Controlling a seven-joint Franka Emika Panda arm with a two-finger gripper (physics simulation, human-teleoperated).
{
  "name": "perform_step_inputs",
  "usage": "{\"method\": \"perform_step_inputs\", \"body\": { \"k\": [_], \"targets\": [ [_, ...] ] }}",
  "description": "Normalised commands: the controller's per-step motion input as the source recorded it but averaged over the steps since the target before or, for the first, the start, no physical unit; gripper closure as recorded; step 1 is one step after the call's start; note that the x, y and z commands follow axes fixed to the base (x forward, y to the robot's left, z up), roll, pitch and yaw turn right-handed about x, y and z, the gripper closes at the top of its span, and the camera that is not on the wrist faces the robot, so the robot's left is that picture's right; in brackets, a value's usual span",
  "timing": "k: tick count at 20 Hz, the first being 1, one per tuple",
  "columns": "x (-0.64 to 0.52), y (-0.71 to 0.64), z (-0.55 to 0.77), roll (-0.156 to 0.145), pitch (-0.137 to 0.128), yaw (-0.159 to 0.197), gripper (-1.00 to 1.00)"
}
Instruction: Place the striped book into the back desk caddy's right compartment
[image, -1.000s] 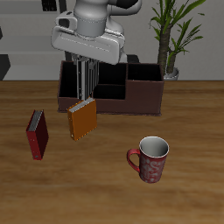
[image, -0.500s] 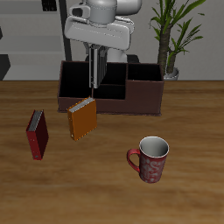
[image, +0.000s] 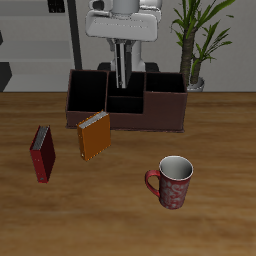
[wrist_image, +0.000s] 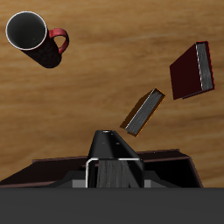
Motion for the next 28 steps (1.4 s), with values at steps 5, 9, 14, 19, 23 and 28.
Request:
{"method": "perform_step_inputs", "body": {
  "k": [5, 9, 14, 19, 23, 28],
  "targets": [
    [-0.37, 0.19, 0.02, 0.018, 0.005, 0.071, 1.00],
    [-0.34, 0.21, 0.09, 0.036, -0.010, 0.034, 1.00],
    [-0.33, 0.25, 0.09, 0.025, -0.024, 0.036, 1.00],
    [-0.21, 0.25, 0.03, 0.020, -0.009, 0.020, 1.00],
    [-0.20, 0.25, 0.00, 0.034, 0.023, -0.015, 1.00],
    [-0.08, 0.24, -0.02, 0.021, 0.012, 0.001, 1.00]
  ]
}}
